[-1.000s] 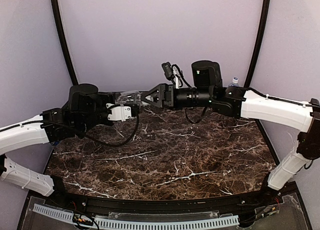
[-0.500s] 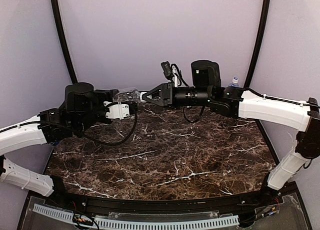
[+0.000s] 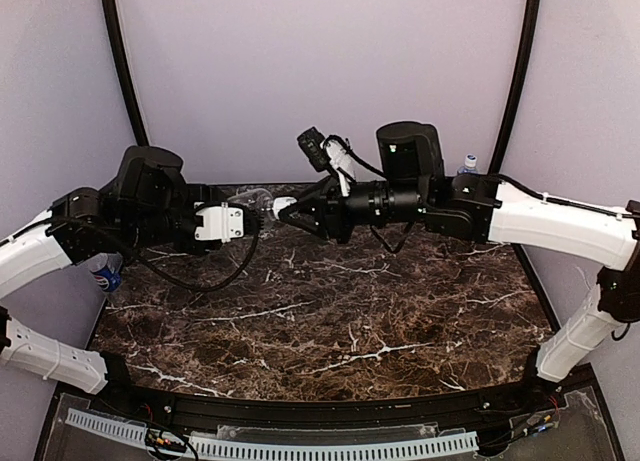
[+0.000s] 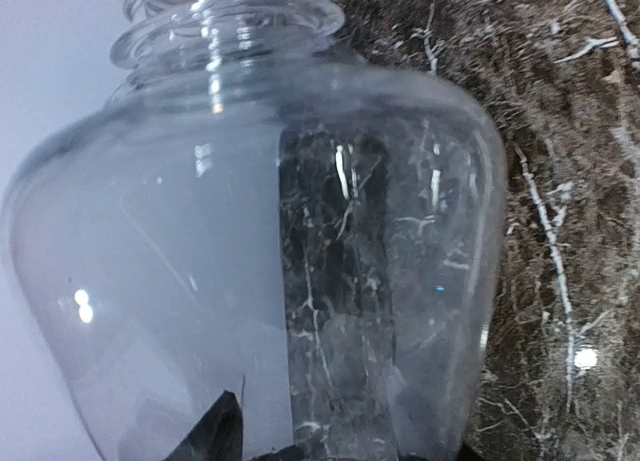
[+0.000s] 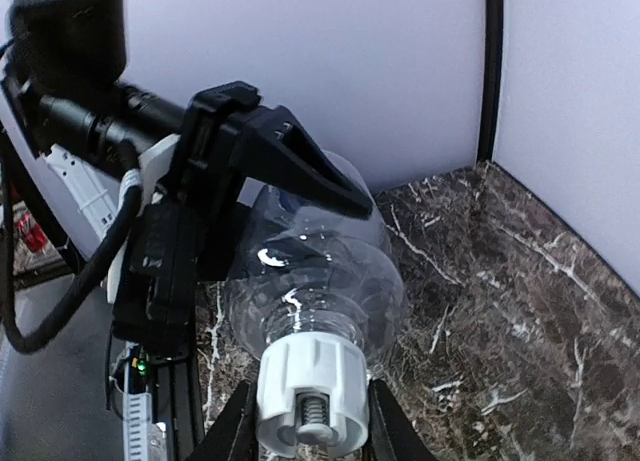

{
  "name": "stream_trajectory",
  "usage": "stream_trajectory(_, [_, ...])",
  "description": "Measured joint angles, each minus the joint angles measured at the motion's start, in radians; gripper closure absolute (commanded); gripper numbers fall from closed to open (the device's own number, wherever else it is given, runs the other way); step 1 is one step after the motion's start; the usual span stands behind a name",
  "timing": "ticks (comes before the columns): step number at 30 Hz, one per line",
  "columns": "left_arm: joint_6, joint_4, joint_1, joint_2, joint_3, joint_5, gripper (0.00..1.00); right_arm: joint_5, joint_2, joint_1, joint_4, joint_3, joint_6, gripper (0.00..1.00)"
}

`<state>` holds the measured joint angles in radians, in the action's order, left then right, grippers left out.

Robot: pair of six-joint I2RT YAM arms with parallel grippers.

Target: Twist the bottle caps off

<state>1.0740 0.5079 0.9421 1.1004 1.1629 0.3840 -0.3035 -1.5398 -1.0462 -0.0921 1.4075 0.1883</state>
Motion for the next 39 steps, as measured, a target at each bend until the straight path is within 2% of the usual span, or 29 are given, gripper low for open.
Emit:
stream_trajectory(5, [-0.084, 0.34, 0.006, -0.004, 0.147, -0.288, 0.61, 0.168, 0.094, -0.18, -0.052, -0.054, -0.542, 1.0])
stream_trajectory(12, [-0.102, 0.56, 0.012, 0.031, 0.163, -0.489, 0.62, 0.388, 0.111, -0.354, -0.068, -0.14, -1.16, 1.0])
stream_trajectory(18, [-0.111, 0.592, 0.012, 0.04, 0.163, -0.531, 0.62, 0.559, 0.106, -0.415, -0.04, -0.156, -1.478, 1.0])
stream_trajectory(25, [-0.121, 0.588, 0.011, 0.04, 0.163, -0.525, 0.62, 0.613, 0.106, -0.427, 0.003, -0.177, -1.604, 1.0])
stream_trajectory(26, [-0.121, 0.588, 0.011, 0.04, 0.163, -0.524, 0.62, 0.616, 0.106, -0.427, 0.006, -0.179, -1.612, 0.97])
stream_trajectory(29, [-0.122, 0.588, 0.01, 0.04, 0.163, -0.521, 0.62, 0.621, 0.106, -0.427, 0.024, -0.188, -1.632, 0.56])
stream_trajectory(30, [-0.122, 0.587, 0.01, 0.04, 0.163, -0.52, 0.62, 0.623, 0.106, -0.427, 0.032, -0.192, -1.634, 0.46])
stream_trajectory(32, [-0.121, 0.587, 0.01, 0.04, 0.163, -0.52, 0.62, 0.636, 0.104, -0.427, 0.059, -0.202, -1.635, 0.34])
stream_trajectory(37, [-0.121, 0.587, 0.011, 0.039, 0.163, -0.521, 0.62, 0.663, 0.105, -0.426, 0.132, -0.208, -1.59, 0.15])
stream_trajectory(38, [-0.122, 0.582, 0.011, 0.038, 0.162, -0.516, 0.62, 0.664, 0.111, -0.426, 0.143, -0.214, -1.571, 0.07])
stream_trajectory(39, [-0.125, 0.577, 0.011, 0.036, 0.161, -0.51, 0.62, 0.663, 0.122, -0.426, 0.154, -0.225, -1.551, 0.03])
